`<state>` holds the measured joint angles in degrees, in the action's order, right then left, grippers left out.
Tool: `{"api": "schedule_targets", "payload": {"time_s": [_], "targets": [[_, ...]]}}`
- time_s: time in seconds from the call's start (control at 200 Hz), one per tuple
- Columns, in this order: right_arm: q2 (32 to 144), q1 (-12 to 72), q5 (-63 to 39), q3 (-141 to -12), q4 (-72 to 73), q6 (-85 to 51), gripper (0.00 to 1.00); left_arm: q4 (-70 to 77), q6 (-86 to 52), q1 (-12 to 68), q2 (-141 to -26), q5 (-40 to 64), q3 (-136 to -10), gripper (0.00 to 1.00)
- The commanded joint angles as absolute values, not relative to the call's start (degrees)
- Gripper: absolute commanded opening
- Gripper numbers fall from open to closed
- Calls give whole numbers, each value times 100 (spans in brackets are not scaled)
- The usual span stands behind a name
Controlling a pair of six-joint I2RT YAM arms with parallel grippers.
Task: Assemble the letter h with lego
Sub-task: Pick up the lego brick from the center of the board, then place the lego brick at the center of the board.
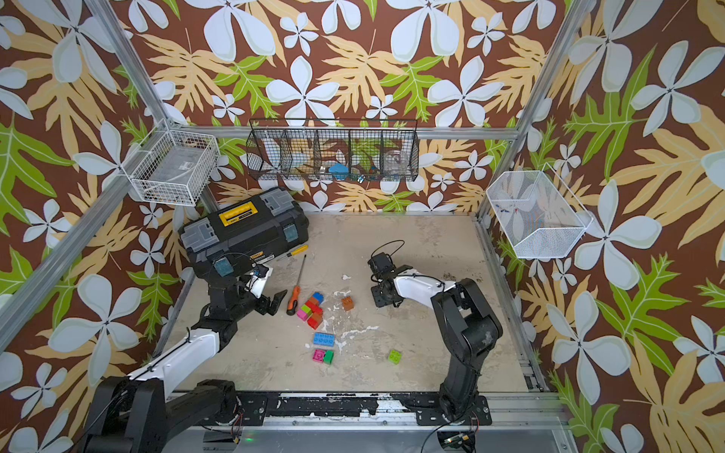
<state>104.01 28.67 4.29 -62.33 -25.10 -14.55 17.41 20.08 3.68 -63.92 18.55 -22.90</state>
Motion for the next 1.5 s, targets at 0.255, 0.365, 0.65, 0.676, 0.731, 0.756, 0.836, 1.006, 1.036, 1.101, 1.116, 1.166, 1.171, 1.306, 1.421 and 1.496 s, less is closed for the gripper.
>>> {"api": "schedule_targets", "payload": {"time_s": [0.255,0.365,0.65,0.676,0.731,0.756,0.836,1.006,1.036,1.101,1.116,1.166,1.171,1.306,1.421,1.496], "targets": [[9984,2882,-624,-6032,-1941,-1051,35,-105,2467,367,-6266,3386,-3471,100],[9072,3118,-997,-5380,-1009,-588,34,-953,1756,367,-6341,4112,-4325,99],[6317,4571,-97,-3113,3117,1041,29,-1165,-759,662,-7116,6702,-5221,96],[6183,4588,-177,-2883,3492,1123,29,-1175,-883,736,-7215,6869,-5260,95],[6000,4597,-284,-2503,4356,1151,28,-1192,-1112,948,-7372,7193,-5328,95],[5970,4603,-317,-2399,4674,1144,27,-1195,-1184,1033,-7421,7298,-5358,95],[6027,4605,-466,-2335,5112,1087,27,-1168,-1322,1340,-7518,7633,-5440,95],[6304,4701,-1015,-2192,6108,1167,26,-769,-1858,1900,-7701,8108,-5534,94],[6353,4759,-1131,-2157,6284,1270,26,-760,-1903,1936,-7739,8173,-5539,94],[6493,4877,-1235,-2154,6396,1532,26,-654,-2057,1979,-7799,8312,-5550,93],[6526,4904,-1219,-2168,6373,1580,26,-626,-2092,1984,-7811,8341,-5550,92],[6632,4990,-1151,-2258,6262,1689,26,-589,-2152,2030,-7855,8408,-5571,90],[6647,4995,-1147,-2267,6251,1701,26,-589,-2157,2034,-7856,8410,-5576,90],[6945,5121,-1175,-2413,6415,1727,26,-572,-2180,2221,-7943,8560,-5556,85],[7148,5176,-1273,-2574,6388,1766,26,-571,-2186,2304,-8047,8619,-5582,74],[7253,5172,-1428,-2609,6406,1780,26,-574,-2197,2322,-8055,8698,-5627,69]]}}
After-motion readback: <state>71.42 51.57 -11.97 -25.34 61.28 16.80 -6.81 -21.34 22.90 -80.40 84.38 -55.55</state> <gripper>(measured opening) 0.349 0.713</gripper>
